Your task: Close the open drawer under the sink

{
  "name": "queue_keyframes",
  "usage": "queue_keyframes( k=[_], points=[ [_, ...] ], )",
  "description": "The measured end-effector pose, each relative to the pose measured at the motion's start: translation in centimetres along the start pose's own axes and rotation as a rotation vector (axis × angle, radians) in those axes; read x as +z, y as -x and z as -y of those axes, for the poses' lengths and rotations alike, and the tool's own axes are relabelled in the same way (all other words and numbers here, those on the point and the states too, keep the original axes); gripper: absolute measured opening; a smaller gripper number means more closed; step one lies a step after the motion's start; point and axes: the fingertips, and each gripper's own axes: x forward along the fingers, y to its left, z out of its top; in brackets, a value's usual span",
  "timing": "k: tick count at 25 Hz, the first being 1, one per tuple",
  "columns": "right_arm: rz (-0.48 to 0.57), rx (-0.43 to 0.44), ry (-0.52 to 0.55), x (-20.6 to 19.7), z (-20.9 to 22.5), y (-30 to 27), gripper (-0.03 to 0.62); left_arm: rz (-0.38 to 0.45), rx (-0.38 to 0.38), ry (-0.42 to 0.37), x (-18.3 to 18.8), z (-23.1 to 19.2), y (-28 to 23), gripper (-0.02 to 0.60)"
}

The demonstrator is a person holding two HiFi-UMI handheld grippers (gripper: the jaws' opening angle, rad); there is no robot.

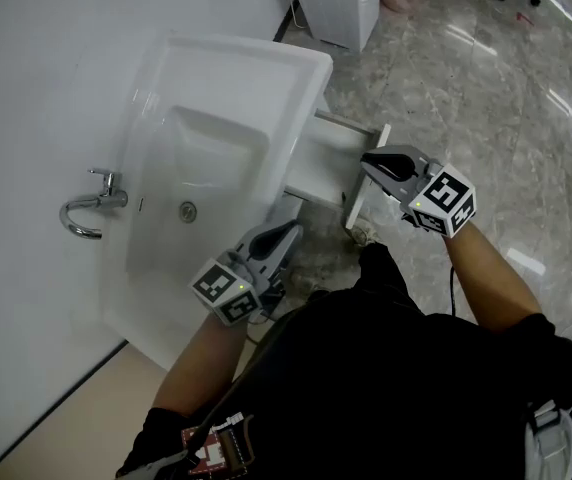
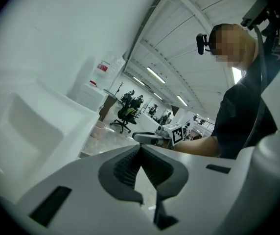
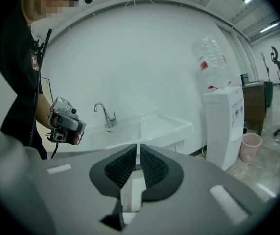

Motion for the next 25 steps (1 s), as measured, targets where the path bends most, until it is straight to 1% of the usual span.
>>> queue_keyframes(
  k=[3, 6, 11, 17, 21, 25],
  points=[
    [-0.015, -0.017, 0.001, -1.9, 1.2, 1.0, 0.005, -0.046, -0.019, 0.006, -1.2, 0.3, -2.6, 0.000],
    [-0.023, -0.034, 0.005, -3.4, 2.6, 1.7, 0.008, -0.095, -0.037, -0.005, -2.5, 0.2, -5.0, 0.000],
    [-0.044, -0.053, -0.001, -6.6, 4.3, 2.5, 0.011, -0.145, -0.072, -0.005, -4.1, -0.1, -8.7, 0.000],
    [-0.078, -0.052, -0.020, -11.0, 4.3, 2.7, 0.021, -0.204, -0.103, -0.001, -6.4, -0.6, -11.9, 0.000],
    [-0.100, -0.040, -0.024, -13.6, 4.6, 2.4, 0.032, -0.237, -0.130, 0.020, -8.1, -1.2, -13.6, 0.000],
    [-0.136, -0.034, -0.012, -16.2, 4.8, 2.0, 0.057, -0.269, -0.152, 0.031, -10.0, -1.7, -14.8, 0.000]
  ],
)
